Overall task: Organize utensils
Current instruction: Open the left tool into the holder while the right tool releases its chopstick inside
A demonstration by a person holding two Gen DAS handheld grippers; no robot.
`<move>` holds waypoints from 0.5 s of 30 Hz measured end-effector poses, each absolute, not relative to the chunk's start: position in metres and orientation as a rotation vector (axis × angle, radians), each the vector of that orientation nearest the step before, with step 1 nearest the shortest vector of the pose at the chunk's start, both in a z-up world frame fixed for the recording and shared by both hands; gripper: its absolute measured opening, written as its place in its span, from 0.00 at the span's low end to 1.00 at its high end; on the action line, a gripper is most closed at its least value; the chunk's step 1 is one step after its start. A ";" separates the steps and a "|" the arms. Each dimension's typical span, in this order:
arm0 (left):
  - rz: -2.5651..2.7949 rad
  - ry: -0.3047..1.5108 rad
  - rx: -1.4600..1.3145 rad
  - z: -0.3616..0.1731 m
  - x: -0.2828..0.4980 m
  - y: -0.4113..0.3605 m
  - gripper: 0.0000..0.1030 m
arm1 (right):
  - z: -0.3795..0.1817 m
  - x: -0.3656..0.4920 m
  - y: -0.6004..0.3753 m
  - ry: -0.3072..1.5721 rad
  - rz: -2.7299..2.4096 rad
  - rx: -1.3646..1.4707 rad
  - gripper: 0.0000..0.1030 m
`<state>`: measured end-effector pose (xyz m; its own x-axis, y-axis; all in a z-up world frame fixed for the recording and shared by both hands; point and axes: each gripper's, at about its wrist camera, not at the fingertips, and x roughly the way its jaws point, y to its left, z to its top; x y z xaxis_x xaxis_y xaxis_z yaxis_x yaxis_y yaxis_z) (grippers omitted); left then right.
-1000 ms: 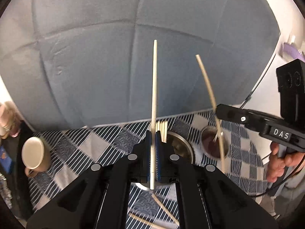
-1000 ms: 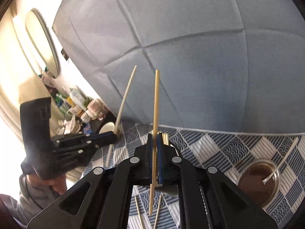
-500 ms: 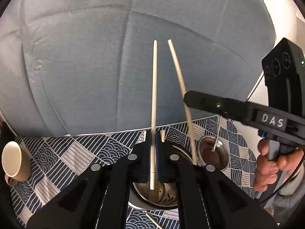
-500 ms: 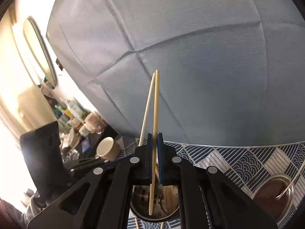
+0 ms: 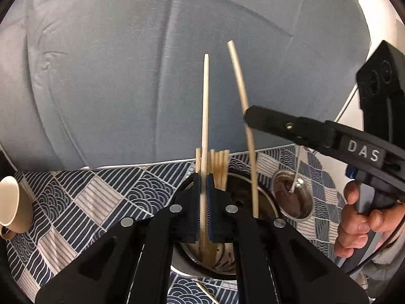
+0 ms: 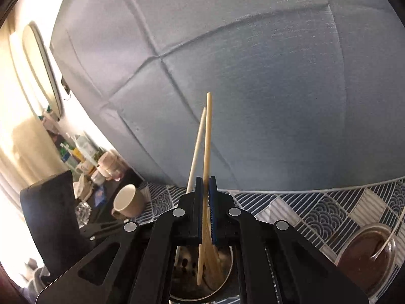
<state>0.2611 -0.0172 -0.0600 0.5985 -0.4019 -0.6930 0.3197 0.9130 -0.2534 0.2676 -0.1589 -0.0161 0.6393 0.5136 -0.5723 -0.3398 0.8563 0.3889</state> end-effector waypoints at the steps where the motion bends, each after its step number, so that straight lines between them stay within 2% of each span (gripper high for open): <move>1: -0.420 0.832 -0.102 -0.061 0.260 -0.017 0.05 | -0.018 0.267 -0.159 0.733 0.504 0.257 0.05; 15: -0.394 0.838 -0.106 -0.056 0.237 -0.008 0.05 | -0.023 0.246 -0.171 0.769 0.498 0.268 0.08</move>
<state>0.2371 -0.0078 -0.0560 0.6011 -0.3807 -0.7027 0.2980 0.9226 -0.2449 0.2459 -0.1708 -0.0230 0.6115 0.5210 -0.5955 -0.3303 0.8520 0.4062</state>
